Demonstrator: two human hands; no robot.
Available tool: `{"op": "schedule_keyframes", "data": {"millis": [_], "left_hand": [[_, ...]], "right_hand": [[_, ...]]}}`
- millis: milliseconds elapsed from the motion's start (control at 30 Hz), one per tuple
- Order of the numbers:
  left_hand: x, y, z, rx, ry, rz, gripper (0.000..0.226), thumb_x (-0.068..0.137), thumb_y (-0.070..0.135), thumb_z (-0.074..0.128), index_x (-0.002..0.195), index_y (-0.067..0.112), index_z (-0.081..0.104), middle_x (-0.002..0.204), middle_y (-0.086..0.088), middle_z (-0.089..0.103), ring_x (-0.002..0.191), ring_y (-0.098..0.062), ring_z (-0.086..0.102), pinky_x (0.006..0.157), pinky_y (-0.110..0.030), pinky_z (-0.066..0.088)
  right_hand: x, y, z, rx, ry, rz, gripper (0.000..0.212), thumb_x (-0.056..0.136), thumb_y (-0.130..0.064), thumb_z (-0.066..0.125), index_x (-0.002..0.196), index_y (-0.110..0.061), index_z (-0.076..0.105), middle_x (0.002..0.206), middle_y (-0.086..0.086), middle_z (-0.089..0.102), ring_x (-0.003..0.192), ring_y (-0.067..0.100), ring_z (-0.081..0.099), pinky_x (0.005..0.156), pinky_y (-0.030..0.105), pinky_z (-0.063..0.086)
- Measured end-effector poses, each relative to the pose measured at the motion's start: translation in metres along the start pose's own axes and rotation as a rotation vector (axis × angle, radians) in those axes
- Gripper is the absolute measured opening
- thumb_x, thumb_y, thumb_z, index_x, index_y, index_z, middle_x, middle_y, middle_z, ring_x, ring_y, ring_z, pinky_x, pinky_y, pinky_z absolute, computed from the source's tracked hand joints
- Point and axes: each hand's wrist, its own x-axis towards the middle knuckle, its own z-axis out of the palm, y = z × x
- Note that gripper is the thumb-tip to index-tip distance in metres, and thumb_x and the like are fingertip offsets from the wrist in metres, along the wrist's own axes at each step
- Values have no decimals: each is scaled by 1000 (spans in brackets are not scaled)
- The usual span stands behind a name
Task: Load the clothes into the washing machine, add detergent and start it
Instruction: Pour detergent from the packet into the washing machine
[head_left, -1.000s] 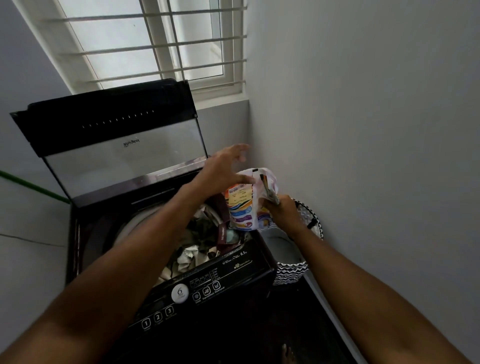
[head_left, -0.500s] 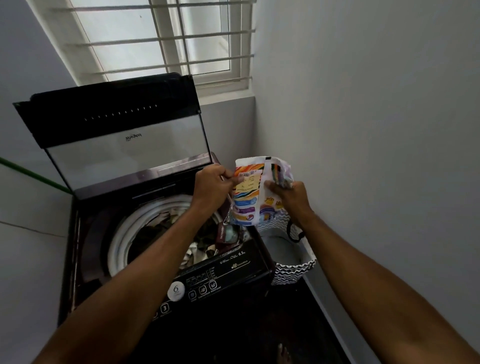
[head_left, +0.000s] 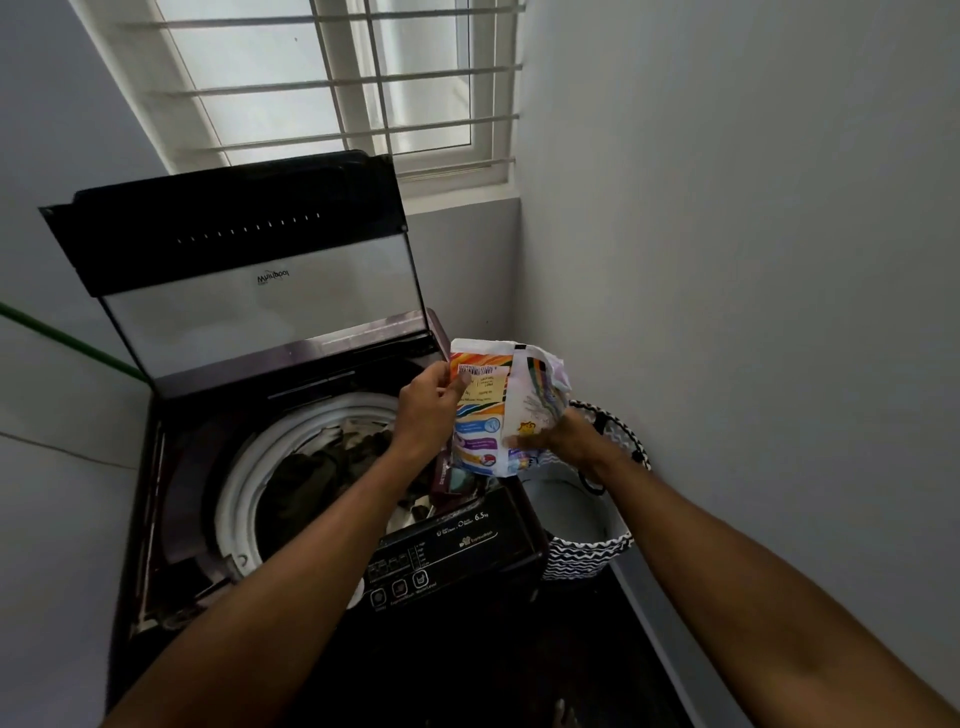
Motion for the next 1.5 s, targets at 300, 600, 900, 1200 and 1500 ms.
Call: {"op": "schedule_keyframes", "data": {"millis": [300, 600, 900, 1200, 1500], "left_hand": [[6, 5, 8, -34, 51, -58, 19, 99, 32, 54, 106, 15, 59, 94, 8, 69, 76, 1, 70, 59, -16, 55], [19, 10, 1, 137, 23, -15, 30, 91, 13, 66, 119, 15, 56, 109, 3, 66, 93, -8, 66, 68, -18, 55], [39, 18, -18, 153, 70, 28, 49, 85, 10, 72, 129, 17, 50, 119, -5, 53, 101, -17, 64, 67, -19, 57], [52, 65, -54, 239, 217, 132, 72, 84, 21, 76, 142, 15, 32, 98, 1, 47, 79, -6, 51, 61, -11, 40], [73, 178, -154, 232, 377, 261, 72, 86, 18, 73, 146, 17, 34, 105, 0, 59, 91, -13, 64, 76, -29, 58]], "right_hand": [[11, 25, 18, -98, -168, -53, 57, 70, -5, 86, 119, -22, 61, 115, -6, 69, 106, 7, 66, 92, 30, 56], [38, 30, 23, -81, -123, -96, 68, 63, -16, 93, 124, -17, 63, 118, -2, 71, 107, 14, 68, 88, 34, 59], [57, -1, 14, -2, -34, -50, 59, 58, -8, 94, 111, -14, 69, 107, 4, 75, 100, 24, 71, 80, 40, 61], [73, -110, -13, -35, -12, -197, 69, 46, -34, 98, 109, -24, 72, 104, -1, 76, 96, 26, 73, 82, 56, 59], [58, -298, -4, -95, 69, -507, 49, 68, -26, 89, 111, -15, 68, 107, 1, 74, 89, 14, 72, 77, 35, 62]]}}
